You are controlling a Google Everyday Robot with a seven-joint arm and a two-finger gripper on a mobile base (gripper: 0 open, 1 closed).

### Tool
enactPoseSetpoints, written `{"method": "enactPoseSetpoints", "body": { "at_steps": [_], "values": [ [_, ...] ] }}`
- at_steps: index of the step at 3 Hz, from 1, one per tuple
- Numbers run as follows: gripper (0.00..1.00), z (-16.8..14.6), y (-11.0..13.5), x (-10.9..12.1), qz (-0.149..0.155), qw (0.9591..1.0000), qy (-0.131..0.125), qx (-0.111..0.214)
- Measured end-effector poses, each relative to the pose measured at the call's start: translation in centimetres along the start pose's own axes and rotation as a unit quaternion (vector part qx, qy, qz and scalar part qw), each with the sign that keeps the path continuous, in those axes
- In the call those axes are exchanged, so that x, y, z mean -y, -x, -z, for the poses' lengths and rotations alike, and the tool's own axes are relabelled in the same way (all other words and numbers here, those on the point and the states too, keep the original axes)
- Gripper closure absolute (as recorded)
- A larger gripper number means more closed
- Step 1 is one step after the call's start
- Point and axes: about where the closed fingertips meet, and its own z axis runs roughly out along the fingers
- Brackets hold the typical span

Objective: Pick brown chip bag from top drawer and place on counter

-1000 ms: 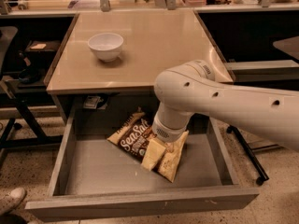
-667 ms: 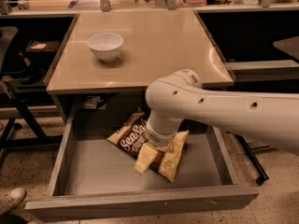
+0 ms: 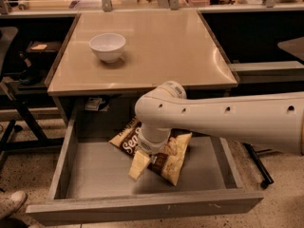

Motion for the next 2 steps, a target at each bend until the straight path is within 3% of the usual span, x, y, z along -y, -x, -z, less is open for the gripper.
{"method": "enactPoseSetpoints", "body": {
  "at_steps": [2],
  "values": [
    [0.00,-2.8,0.6,0.6,-0.015,0.9997,0.015,-0.011]
  ]
}}
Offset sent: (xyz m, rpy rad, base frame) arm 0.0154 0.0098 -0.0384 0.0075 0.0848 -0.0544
